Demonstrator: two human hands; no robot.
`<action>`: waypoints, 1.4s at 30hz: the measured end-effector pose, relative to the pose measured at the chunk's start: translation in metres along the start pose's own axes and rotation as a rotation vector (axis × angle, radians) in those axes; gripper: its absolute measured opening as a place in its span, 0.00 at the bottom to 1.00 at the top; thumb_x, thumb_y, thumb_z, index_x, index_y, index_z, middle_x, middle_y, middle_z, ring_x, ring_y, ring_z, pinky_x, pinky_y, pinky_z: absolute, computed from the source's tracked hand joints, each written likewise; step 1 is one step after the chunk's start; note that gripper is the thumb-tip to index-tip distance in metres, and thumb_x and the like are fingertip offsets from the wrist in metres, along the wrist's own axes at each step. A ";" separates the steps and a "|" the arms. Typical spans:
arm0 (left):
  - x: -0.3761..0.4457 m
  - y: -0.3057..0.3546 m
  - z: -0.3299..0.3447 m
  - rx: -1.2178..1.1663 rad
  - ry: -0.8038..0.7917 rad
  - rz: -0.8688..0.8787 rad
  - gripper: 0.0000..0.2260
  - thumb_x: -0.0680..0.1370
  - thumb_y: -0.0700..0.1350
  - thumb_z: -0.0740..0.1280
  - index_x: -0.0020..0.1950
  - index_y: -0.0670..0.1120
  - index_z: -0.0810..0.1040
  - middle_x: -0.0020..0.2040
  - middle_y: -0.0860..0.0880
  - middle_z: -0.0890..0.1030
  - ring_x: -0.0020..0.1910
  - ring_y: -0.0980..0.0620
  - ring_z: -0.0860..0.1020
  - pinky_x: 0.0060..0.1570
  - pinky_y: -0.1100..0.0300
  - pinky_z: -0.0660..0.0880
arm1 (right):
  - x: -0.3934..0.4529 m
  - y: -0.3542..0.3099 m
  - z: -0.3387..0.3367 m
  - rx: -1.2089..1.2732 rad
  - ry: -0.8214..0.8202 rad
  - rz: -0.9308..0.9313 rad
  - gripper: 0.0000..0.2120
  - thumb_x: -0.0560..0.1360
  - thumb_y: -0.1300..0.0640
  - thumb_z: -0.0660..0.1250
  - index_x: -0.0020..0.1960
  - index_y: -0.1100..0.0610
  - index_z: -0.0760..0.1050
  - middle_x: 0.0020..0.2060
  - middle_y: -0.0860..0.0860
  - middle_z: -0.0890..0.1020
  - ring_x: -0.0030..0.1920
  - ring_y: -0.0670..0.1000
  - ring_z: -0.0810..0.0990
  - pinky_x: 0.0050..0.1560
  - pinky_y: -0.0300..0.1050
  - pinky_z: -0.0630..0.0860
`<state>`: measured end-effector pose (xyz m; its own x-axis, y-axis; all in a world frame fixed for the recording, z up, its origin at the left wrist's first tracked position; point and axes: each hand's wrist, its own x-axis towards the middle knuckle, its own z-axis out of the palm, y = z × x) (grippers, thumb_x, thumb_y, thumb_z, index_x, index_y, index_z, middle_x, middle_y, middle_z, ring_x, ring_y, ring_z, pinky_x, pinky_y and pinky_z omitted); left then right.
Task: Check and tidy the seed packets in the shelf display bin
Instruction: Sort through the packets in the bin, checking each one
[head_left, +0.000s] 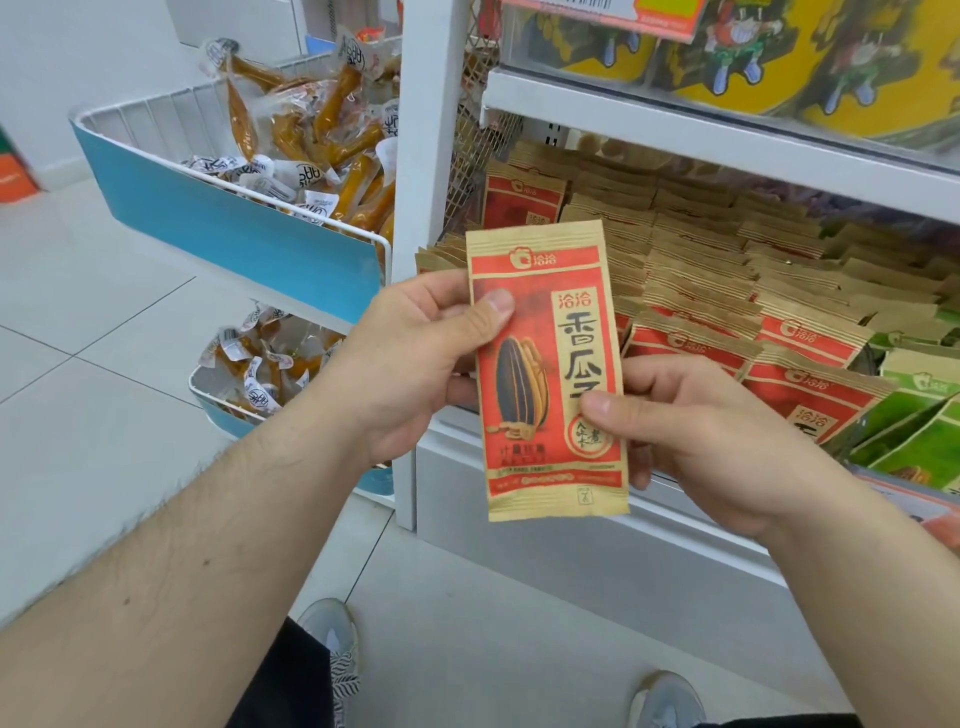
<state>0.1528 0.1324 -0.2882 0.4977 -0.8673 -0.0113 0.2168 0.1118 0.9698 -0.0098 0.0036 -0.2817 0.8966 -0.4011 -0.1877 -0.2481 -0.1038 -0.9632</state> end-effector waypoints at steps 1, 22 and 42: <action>-0.001 0.000 0.000 0.013 -0.052 -0.035 0.18 0.70 0.48 0.68 0.59 0.44 0.78 0.47 0.44 0.85 0.42 0.48 0.84 0.35 0.55 0.81 | 0.001 0.001 0.000 0.050 -0.004 -0.007 0.22 0.67 0.51 0.71 0.47 0.71 0.77 0.35 0.58 0.83 0.29 0.50 0.77 0.26 0.38 0.70; -0.001 -0.005 -0.012 -0.003 -0.211 -0.030 0.14 0.73 0.42 0.67 0.59 0.44 0.78 0.52 0.43 0.85 0.47 0.45 0.84 0.39 0.53 0.82 | -0.001 0.006 0.000 0.174 -0.244 -0.165 0.37 0.65 0.56 0.79 0.69 0.61 0.68 0.61 0.62 0.79 0.60 0.68 0.77 0.60 0.66 0.74; -0.005 -0.005 -0.007 0.224 -0.206 -0.163 0.08 0.78 0.41 0.66 0.56 0.48 0.79 0.51 0.46 0.85 0.50 0.46 0.84 0.49 0.48 0.81 | -0.001 0.000 0.036 -0.405 0.569 -0.210 0.23 0.60 0.36 0.72 0.42 0.49 0.68 0.34 0.46 0.74 0.31 0.48 0.69 0.32 0.47 0.70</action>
<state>0.1556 0.1398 -0.2947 0.2867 -0.9472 -0.1434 0.0782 -0.1261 0.9889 0.0025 0.0365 -0.2886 0.6379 -0.7353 0.2290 -0.3064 -0.5151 -0.8005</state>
